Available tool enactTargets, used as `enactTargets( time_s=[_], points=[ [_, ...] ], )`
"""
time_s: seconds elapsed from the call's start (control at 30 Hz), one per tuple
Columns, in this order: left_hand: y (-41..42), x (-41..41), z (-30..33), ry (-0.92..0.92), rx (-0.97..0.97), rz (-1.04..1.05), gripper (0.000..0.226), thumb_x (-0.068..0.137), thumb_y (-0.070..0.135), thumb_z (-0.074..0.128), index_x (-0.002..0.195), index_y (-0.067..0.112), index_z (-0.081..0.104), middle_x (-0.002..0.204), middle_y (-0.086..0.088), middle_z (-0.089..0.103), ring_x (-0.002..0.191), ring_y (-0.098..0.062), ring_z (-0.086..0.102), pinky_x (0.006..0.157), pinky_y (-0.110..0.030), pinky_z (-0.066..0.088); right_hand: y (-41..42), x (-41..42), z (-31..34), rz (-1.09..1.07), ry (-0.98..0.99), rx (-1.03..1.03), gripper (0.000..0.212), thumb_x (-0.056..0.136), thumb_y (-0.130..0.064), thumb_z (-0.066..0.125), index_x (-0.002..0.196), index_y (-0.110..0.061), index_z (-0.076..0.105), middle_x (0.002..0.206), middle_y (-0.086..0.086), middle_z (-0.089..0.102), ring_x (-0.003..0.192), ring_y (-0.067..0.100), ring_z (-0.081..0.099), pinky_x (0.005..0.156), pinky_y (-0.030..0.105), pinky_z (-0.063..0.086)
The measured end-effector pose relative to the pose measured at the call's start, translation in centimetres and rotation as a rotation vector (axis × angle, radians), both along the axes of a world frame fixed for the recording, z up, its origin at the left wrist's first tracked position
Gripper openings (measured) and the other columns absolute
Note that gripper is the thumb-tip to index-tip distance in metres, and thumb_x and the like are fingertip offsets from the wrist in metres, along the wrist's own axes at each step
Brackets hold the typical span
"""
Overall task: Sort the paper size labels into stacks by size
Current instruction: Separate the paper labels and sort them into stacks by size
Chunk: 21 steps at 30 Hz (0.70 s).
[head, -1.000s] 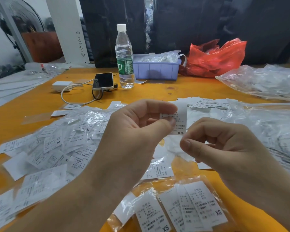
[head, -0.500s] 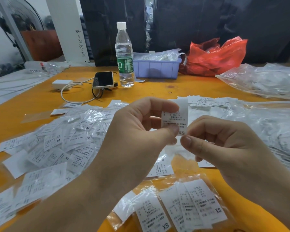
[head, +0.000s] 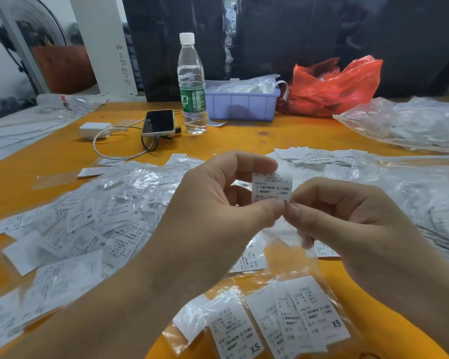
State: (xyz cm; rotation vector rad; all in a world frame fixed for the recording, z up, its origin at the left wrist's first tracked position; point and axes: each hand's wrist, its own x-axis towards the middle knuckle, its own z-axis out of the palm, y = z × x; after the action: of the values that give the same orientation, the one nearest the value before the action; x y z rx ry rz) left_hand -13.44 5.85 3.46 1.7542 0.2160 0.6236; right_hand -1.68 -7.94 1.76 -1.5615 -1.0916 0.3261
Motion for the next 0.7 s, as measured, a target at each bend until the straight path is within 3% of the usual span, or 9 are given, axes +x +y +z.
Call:
enactTargets(
  time_s=[0.07, 0.27, 0.33, 0.47, 0.53, 0.6, 0.7],
  points=[
    [0.1, 0.0, 0.0, 0.015, 0.005, -0.009, 0.038, 0.064, 0.021, 0.078, 0.097, 0.039, 0.068, 0.088, 0.004, 0.075, 0.074, -0.015, 0.072, 0.07, -0.029, 0.06, 0.0, 0.0, 0.0, 0.011, 0.006, -0.003, 0.036, 0.069, -0.056, 0.065, 0.086, -0.025, 0.074, 0.069, 0.002, 0.064, 0.062, 0.017, 0.06, 0.065, 0.05, 0.051],
    [0.4, 0.2, -0.3, 0.094, 0.007, -0.055, 0.036, 0.067, 0.023, 0.076, 0.101, 0.035, 0.069, 0.092, 0.005, 0.074, 0.077, -0.016, 0.072, 0.076, -0.037, 0.06, 0.1, -0.1, 0.1, 0.066, 0.018, 0.045, 0.021, 0.071, -0.043, 0.071, 0.079, -0.024, 0.073, 0.064, 0.002, 0.062, 0.057, 0.014, 0.056, 0.058, 0.03, 0.048],
    [0.4, 0.2, -0.3, 0.096, -0.028, -0.081, 0.042, 0.067, 0.025, 0.077, 0.106, 0.034, 0.066, 0.097, 0.006, 0.073, 0.08, -0.017, 0.072, 0.073, -0.034, 0.06, 0.0, 0.0, 0.3, 0.046, 0.036, 0.078, 0.012, 0.075, -0.033, 0.073, 0.076, -0.021, 0.073, 0.062, 0.001, 0.063, 0.055, 0.014, 0.055, 0.055, 0.026, 0.048],
    [0.3, 0.6, -0.7, 0.143, -0.052, -0.091, 0.062, 0.064, 0.03, 0.078, 0.119, 0.039, 0.052, 0.101, 0.008, 0.071, 0.081, -0.013, 0.071, 0.074, -0.032, 0.057, 0.0, 0.0, 0.6, -0.006, 0.094, 0.142, 0.007, 0.077, -0.024, 0.066, 0.075, -0.021, 0.073, 0.08, 0.006, 0.074, 0.053, 0.016, 0.053, 0.056, 0.03, 0.048],
    [0.3, 0.7, -1.0, 0.191, -0.038, -0.077, 0.053, 0.064, 0.035, 0.076, 0.114, 0.038, 0.058, 0.096, 0.01, 0.071, 0.081, -0.012, 0.07, 0.081, -0.039, 0.057, 0.0, 0.0, 0.7, -0.028, 0.11, 0.158, 0.008, 0.077, -0.024, 0.066, 0.074, -0.02, 0.072, 0.083, 0.009, 0.074, 0.053, 0.018, 0.052, 0.056, 0.031, 0.047],
    [0.1, 0.8, -1.0, 0.227, -0.015, -0.095, 0.03, 0.069, 0.039, 0.072, 0.098, 0.032, 0.069, 0.091, 0.005, 0.07, 0.082, -0.017, 0.068, 0.084, -0.042, 0.055, -0.1, 0.0, 0.6, -0.029, 0.115, 0.149, 0.008, 0.076, -0.024, 0.066, 0.074, -0.019, 0.072, 0.082, 0.011, 0.073, 0.054, 0.019, 0.053, 0.056, 0.029, 0.046],
    [-0.1, 0.8, -1.0, 0.196, -0.014, -0.124, 0.02, 0.076, 0.038, 0.065, 0.085, 0.022, 0.073, 0.087, -0.004, 0.071, 0.076, -0.013, 0.065, 0.078, -0.031, 0.055, -0.1, 0.0, 0.5, -0.029, 0.119, 0.139, 0.01, 0.075, -0.024, 0.067, 0.076, -0.015, 0.071, 0.08, 0.011, 0.072, 0.054, 0.018, 0.054, 0.054, 0.027, 0.047]
  ],
)
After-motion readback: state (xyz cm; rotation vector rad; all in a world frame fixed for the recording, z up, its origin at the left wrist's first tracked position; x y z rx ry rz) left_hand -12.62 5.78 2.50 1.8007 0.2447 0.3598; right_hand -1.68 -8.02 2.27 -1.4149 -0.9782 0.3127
